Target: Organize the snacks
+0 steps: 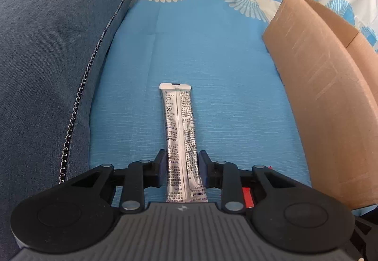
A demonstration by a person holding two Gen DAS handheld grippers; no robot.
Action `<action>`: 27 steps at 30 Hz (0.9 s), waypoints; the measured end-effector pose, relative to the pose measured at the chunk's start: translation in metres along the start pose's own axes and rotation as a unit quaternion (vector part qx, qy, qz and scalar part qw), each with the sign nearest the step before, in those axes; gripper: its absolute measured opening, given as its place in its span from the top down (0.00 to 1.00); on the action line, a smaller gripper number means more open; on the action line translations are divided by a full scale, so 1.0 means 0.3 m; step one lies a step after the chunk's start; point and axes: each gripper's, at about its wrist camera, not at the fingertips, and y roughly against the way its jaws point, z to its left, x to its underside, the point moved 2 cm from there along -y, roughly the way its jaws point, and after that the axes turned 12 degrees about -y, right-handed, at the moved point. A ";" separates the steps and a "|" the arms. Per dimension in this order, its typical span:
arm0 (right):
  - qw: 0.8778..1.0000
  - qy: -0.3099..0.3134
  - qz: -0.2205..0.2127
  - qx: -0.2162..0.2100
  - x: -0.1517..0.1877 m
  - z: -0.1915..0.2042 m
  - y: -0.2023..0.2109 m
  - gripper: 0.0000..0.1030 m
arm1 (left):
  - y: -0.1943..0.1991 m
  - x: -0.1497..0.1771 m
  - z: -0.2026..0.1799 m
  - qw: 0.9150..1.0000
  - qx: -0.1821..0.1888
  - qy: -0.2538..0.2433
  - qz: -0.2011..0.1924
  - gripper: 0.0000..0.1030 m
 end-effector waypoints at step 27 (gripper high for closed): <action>1.000 0.003 0.007 0.008 0.012 0.001 -0.018 0.54 | -0.031 -0.020 -0.020 1.000 -0.013 -0.017 0.009 0.75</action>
